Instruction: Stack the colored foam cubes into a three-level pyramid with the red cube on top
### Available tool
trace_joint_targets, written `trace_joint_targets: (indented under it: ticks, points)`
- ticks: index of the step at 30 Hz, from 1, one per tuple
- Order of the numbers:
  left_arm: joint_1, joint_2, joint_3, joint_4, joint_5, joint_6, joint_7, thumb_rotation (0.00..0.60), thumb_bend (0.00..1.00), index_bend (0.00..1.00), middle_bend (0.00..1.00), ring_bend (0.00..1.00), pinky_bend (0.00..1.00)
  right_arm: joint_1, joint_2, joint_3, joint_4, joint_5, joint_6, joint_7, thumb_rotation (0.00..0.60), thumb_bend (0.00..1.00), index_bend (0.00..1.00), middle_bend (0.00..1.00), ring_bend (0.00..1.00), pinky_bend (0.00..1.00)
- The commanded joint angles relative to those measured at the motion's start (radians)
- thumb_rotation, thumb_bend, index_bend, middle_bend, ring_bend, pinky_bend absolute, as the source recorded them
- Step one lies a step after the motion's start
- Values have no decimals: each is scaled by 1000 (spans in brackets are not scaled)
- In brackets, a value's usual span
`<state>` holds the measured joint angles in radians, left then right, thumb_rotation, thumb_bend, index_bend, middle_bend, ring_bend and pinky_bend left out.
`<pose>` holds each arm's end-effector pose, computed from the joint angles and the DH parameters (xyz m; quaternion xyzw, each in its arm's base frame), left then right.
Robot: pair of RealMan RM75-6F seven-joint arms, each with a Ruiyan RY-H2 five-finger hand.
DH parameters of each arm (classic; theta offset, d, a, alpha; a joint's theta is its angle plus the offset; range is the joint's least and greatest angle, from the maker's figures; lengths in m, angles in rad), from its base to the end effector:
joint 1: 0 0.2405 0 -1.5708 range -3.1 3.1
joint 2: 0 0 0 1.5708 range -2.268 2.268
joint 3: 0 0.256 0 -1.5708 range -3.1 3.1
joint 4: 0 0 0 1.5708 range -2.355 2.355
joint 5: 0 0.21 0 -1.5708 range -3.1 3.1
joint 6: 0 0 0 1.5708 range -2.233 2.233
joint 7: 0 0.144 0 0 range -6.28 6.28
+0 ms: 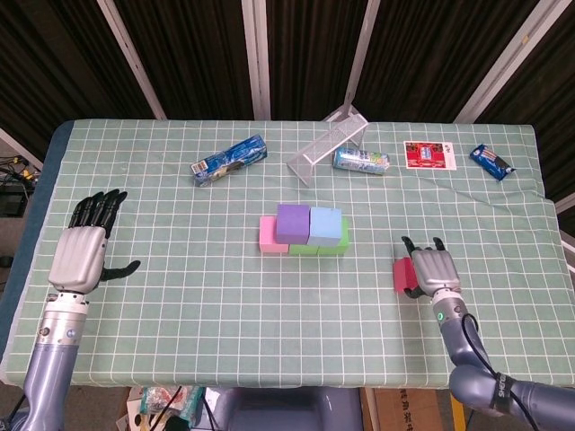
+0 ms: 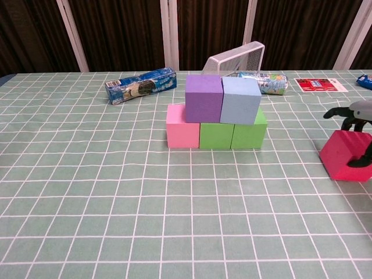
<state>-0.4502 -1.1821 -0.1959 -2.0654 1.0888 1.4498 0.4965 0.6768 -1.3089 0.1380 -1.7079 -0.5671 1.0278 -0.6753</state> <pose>-0.1674 0.2689 0.1313 -0.5885 -0.3948 -0.4292 0.5600 -0.2318 -0.3226 0.0490 0.6745 -0.4723 0.1851 0.5364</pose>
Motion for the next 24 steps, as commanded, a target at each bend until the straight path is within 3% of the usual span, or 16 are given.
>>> trace_joint_targets:
  ticks: [1, 4, 9, 12, 17, 24]
  points:
    - [1, 1, -2, 1, -2, 0, -1, 600, 120, 0, 37, 27, 27, 14, -11, 9, 15, 14, 9, -5, 600, 290, 35, 493, 408, 43]
    - [2, 1, -5, 2, -2, -1, -1, 600, 121, 0, 37, 27, 27, 26, -17, 17, 25, 30, 16, -7, 600, 290, 35, 470, 381, 43]
    - [3, -1, -4, 3, -4, -5, 3, 600, 120, 0, 37, 27, 27, 34, -7, 13, 24, 63, 9, -9, 600, 289, 0, 228, 216, 18]
    - [2, -3, -4, 5, -8, -10, 6, 600, 120, 0, 37, 27, 27, 37, 10, 4, 15, 85, -4, -10, 600, 290, 0, 137, 151, 11]
    - [2, -5, -3, 3, -9, -15, 12, 600, 120, 0, 37, 27, 27, 36, 32, -9, 4, 101, -17, 2, 600, 289, 0, 80, 104, 0]
    - [3, -7, -4, 0, -8, -15, 13, 600, 120, 0, 37, 27, 27, 26, 52, -21, 1, 73, -23, 40, 600, 289, 0, 88, 107, 0]
